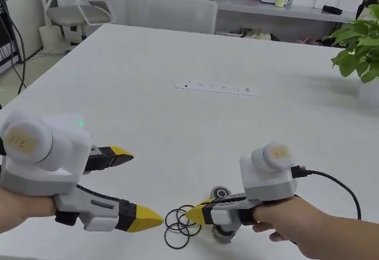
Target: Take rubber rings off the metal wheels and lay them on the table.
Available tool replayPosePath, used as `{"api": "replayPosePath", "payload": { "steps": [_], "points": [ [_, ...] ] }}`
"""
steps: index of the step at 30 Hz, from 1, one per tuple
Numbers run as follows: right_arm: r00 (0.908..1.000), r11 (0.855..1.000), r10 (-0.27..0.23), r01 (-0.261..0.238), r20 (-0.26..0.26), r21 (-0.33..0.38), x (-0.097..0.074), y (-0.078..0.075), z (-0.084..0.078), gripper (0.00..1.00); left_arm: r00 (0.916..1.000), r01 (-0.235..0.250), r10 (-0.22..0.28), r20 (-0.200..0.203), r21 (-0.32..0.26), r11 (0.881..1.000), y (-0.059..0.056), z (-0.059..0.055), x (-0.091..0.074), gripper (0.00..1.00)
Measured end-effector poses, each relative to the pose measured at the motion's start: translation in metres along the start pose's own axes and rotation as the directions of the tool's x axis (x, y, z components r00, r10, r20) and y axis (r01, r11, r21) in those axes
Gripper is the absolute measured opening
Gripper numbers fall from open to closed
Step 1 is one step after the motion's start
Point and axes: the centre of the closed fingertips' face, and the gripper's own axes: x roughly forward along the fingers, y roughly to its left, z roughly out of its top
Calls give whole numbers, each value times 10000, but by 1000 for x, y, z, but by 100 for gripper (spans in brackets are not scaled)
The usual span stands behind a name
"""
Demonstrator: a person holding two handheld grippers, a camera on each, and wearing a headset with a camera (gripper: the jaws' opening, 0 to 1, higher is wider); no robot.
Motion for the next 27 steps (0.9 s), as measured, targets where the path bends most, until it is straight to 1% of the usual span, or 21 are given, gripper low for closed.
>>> {"api": "replayPosePath", "payload": {
  "steps": [4, 9, 13, 15, 20, 25, 27],
  "points": [
    [9998, 9999, 34, -31, 182, -134, -5, 4, 5, 8, 10000, -2, 2, 62, -10, 10000, -1, 3, 0, 76],
    [9993, 9994, -80, 92, 358, -339, -11, 4, 8, 12, 10000, 0, 1, 87, -105, 9999, -3, 4, -1, 76],
    [9981, 9987, -133, 161, 602, -476, -18, 5, 13, 15, 9999, 19, -18, 110, -124, 9999, -7, 6, -2, 76],
    [9966, 9982, -161, 206, 804, -559, -24, 5, 18, 17, 9999, 8, -7, 129, -128, 9999, -7, 7, -2, 76],
    [9923, 9921, -461, 589, 1152, -1104, -37, 2, 24, 21, 9997, -60, 64, 218, -207, 9998, -8, 11, -5, 76],
    [9864, 9897, -605, 792, 1531, -1189, -50, 1, 29, 27, 9991, -168, 183, 384, -394, 9991, -9, 15, -9, 76],
    [9843, 9872, -719, 932, 1613, -1292, -56, 1, 29, 30, 9989, -128, 149, 436, -462, 9989, -11, 16, -10, 76]
  ]
}}
